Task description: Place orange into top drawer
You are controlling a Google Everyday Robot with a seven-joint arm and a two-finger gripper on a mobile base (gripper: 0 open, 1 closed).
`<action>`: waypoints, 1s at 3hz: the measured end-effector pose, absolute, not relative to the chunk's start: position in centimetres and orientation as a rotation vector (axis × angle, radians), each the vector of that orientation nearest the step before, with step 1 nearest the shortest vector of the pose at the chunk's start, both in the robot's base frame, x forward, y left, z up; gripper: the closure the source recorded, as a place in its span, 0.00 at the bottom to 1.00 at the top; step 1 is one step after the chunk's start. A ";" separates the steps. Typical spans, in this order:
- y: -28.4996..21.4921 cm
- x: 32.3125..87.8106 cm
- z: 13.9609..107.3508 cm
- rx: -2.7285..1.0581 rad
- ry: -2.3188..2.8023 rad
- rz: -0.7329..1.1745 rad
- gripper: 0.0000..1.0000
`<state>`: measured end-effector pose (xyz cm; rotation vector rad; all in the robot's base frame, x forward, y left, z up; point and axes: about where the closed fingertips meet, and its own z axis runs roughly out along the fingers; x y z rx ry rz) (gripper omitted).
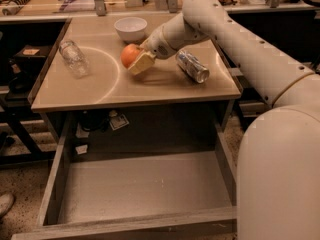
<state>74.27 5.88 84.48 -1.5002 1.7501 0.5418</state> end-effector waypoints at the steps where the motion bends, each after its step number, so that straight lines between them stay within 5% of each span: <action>1: 4.8 72.6 87.5 -1.519 1.752 0.421 1.00; 3: 1.0 64.7 87.1 -1.414 1.837 0.353 1.00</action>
Offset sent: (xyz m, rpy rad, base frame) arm -0.0916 -0.0584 0.0577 -0.1159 -0.1129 -0.1694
